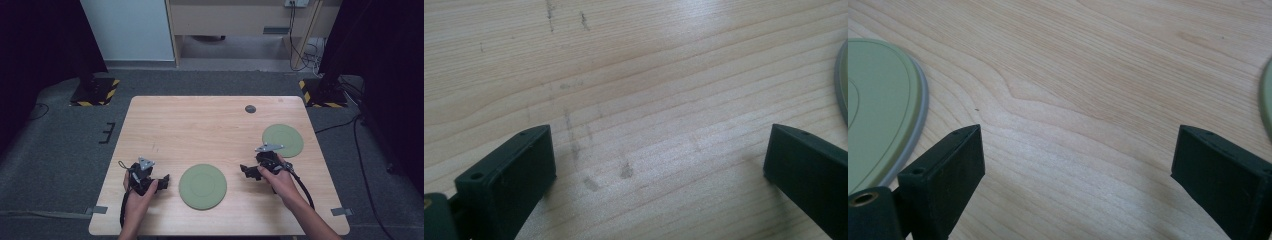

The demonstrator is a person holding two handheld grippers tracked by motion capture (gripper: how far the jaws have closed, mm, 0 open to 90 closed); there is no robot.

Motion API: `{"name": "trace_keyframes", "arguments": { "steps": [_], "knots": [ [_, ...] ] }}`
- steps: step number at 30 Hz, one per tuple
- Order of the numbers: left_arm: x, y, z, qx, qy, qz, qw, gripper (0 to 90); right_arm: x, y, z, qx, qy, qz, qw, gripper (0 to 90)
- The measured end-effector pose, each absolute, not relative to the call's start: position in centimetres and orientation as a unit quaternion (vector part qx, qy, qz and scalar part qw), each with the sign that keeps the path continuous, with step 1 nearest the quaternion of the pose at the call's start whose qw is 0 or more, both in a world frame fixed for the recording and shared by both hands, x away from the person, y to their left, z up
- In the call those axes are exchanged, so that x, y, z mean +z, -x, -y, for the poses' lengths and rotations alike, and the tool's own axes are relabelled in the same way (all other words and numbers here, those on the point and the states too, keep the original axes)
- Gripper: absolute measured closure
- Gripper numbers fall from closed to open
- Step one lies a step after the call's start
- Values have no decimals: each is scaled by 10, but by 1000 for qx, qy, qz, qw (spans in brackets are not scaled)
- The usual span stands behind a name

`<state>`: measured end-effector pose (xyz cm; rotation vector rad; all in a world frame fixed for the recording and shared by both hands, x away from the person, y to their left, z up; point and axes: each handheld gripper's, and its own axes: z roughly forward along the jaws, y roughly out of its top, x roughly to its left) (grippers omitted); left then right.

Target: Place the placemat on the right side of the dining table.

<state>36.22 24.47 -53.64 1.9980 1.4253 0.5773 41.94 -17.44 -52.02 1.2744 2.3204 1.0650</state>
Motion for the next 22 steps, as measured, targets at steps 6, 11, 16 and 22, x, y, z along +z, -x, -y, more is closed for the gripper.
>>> {"name": "trace_keyframes", "arguments": {
  "steps": [6, 11, 16, 22],
  "knots": [
    [-536, -362, -245, 218, -755, -538, 305, 0, -525, -419, 167, 373, -445, -801, 144, 70],
    [-536, -362, -245, 218, -755, -538, 305, 0, -536, -425, 162, 376, -469, -784, 155, 70],
    [-536, -362, -245, 218, -755, -538, 305, 0, -538, -431, 156, 367, -478, -780, 170, 56],
    [-536, -362, -245, 218, -755, -538, 305, 0, -539, -429, 145, 336, -454, -804, 186, 20]
  ]
}}
